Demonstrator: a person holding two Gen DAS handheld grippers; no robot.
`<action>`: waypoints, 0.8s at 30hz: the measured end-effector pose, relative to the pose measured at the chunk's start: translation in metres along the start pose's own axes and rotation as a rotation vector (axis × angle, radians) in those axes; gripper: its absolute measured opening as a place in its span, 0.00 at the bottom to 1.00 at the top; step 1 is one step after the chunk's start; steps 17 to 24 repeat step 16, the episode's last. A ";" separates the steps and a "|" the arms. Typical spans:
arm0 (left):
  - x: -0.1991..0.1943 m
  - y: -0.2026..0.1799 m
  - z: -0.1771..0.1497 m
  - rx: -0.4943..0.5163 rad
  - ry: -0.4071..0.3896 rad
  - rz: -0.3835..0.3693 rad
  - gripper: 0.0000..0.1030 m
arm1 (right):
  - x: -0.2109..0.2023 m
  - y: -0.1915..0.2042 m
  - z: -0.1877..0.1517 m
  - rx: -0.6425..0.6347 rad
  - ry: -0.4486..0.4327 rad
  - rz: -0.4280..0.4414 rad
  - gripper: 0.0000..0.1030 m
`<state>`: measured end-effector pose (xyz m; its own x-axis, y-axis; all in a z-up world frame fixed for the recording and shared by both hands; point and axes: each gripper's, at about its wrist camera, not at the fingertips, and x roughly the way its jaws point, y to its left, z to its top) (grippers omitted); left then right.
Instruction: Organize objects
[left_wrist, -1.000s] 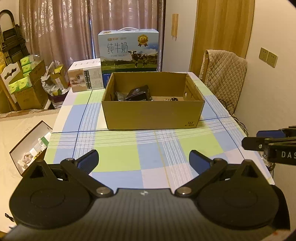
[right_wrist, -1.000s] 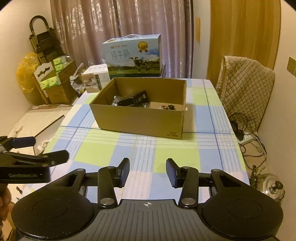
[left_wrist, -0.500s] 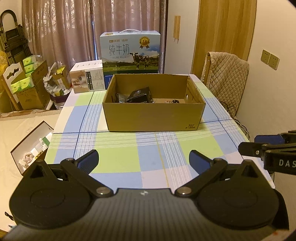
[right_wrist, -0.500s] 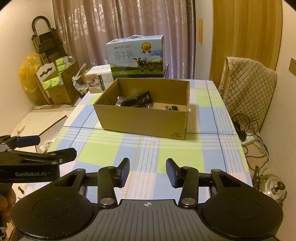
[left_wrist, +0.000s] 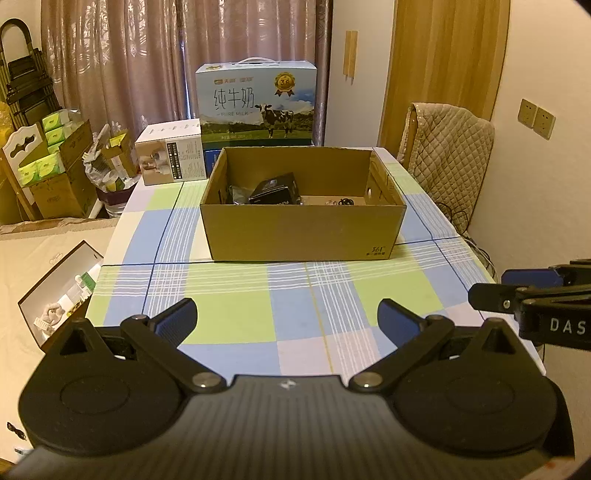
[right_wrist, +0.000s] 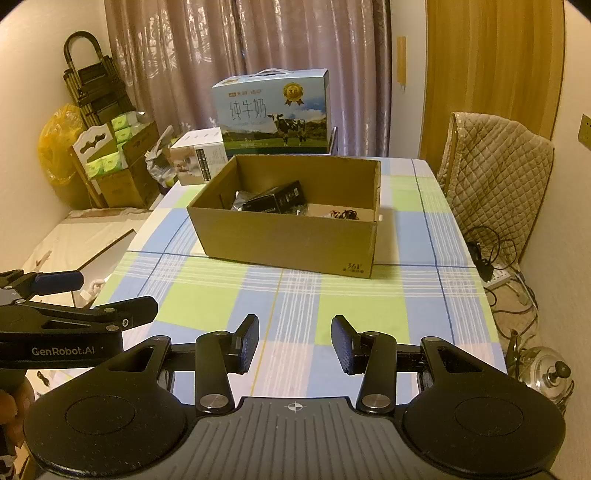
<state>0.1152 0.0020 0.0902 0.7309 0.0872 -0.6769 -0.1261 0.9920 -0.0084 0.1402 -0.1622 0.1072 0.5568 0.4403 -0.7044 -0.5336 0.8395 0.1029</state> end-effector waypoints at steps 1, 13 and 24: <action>0.000 0.000 0.000 0.000 -0.001 -0.001 0.99 | 0.000 0.000 0.000 0.001 -0.001 0.000 0.40; 0.000 -0.003 -0.001 0.010 -0.008 -0.007 0.99 | -0.001 0.000 0.000 -0.001 -0.005 0.000 0.40; 0.002 -0.002 0.000 -0.001 -0.005 -0.017 0.99 | -0.001 0.000 0.001 0.000 -0.007 -0.002 0.40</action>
